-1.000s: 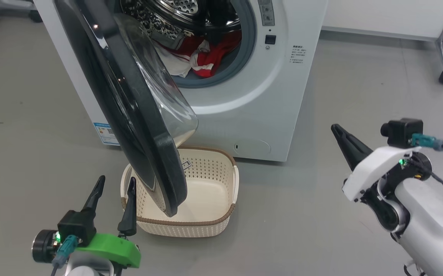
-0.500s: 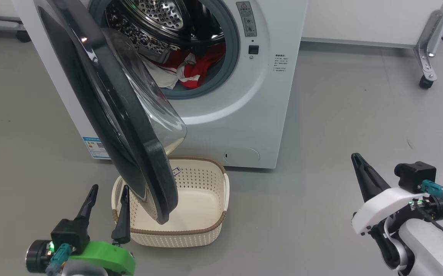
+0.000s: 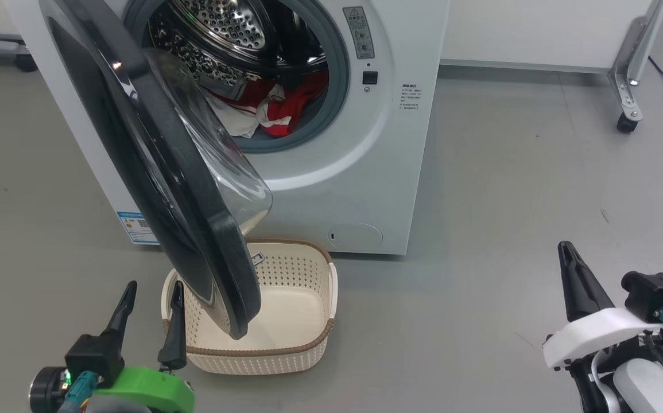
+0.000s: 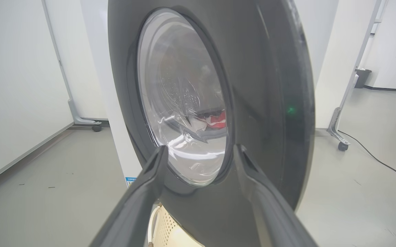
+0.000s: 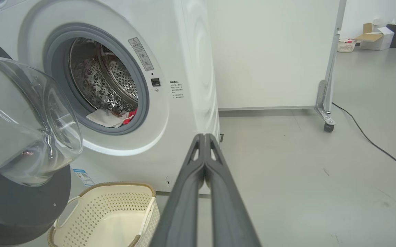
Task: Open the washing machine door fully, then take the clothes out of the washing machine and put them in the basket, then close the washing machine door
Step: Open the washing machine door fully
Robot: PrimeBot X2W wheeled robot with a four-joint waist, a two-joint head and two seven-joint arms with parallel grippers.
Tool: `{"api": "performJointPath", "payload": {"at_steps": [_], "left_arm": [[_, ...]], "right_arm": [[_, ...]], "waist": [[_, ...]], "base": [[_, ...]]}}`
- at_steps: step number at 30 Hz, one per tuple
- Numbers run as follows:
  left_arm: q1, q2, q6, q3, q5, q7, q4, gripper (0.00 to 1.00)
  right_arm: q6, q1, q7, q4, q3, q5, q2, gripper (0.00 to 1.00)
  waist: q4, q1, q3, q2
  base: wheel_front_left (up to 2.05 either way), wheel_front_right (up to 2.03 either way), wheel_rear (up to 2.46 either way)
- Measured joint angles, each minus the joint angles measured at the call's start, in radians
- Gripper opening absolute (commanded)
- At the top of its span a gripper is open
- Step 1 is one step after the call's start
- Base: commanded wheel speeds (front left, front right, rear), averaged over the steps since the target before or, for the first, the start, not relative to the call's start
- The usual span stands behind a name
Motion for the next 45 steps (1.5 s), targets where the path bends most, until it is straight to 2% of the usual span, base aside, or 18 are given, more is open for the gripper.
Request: {"api": "performJointPath", "payload": {"at_steps": [1,2,3,4,5,20,45], "left_arm": [[0.002,0.000,0.000,0.001,0.000,0.000,0.000,1.00],[0.003,0.000,0.000,0.002,0.000,0.000,0.000,1.00],[0.005,0.000,0.000,0.003,0.000,0.000,0.000,1.00],[0.008,0.000,0.000,0.003,0.000,0.000,0.000,1.00],[0.010,-0.001,0.000,0.003,0.000,0.000,0.000,1.00],[0.013,-0.006,-0.009,0.002,0.011,0.000,-0.005,1.00],[0.013,-0.015,-0.010,0.010,0.016,0.000,0.007,1.00]], "right_arm": [[0.000,0.014,0.000,-0.008,-0.011,-0.008,0.004,0.00],[0.000,0.023,0.000,-0.016,-0.020,-0.016,0.007,0.09],[0.000,0.031,0.000,-0.025,-0.026,-0.029,0.011,0.24],[0.000,0.038,0.000,-0.033,-0.031,-0.041,0.014,0.48],[-0.001,0.046,0.000,-0.041,-0.035,-0.053,0.017,0.98],[-0.002,0.143,0.000,-0.115,-0.092,-0.155,0.061,1.00],[0.001,0.199,0.000,-0.161,-0.117,-0.228,0.102,1.00]], "waist": [[-0.001,0.0000,0.000,0.0000],[-0.002,0.0000,0.000,0.0000],[-0.003,0.0000,0.001,0.0000],[-0.004,0.0000,0.002,0.0000],[-0.005,0.0000,0.002,0.0000],[-0.009,0.0000,0.015,0.0000],[-0.026,0.0000,0.024,0.0000]], "base": [[0.00,0.00,0.00],[0.00,0.00,0.00],[0.00,0.00,0.00],[0.00,0.00,0.00],[0.00,0.00,0.00],[0.00,0.00,0.00],[0.00,0.00,0.00]]}}
